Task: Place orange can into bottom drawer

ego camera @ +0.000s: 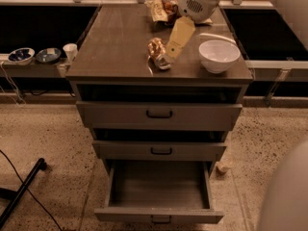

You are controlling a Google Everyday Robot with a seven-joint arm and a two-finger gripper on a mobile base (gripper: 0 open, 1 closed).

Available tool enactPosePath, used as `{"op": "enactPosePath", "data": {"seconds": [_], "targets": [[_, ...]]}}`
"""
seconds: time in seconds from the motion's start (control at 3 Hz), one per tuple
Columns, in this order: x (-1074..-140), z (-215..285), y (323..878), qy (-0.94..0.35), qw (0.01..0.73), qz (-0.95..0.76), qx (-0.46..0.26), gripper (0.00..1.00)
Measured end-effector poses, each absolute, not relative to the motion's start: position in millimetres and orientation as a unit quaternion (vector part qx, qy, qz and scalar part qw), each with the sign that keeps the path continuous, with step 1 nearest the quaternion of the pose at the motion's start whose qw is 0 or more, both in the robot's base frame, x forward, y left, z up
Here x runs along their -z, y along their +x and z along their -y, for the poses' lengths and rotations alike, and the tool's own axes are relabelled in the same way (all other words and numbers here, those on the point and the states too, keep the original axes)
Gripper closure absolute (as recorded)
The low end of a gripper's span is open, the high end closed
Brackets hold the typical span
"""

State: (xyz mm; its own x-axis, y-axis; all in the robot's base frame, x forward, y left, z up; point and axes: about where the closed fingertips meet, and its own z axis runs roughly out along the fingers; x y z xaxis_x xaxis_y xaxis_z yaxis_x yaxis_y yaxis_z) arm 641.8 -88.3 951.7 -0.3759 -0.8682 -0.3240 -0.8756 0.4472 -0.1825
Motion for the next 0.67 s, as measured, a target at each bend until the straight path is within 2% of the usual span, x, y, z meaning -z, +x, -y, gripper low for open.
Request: {"op": "enactPosePath", "data": {"seconds": [0.67], "targets": [[-906.1,42.8,704.5,-0.405,0.162,-0.9,-0.025,0.0]]}}
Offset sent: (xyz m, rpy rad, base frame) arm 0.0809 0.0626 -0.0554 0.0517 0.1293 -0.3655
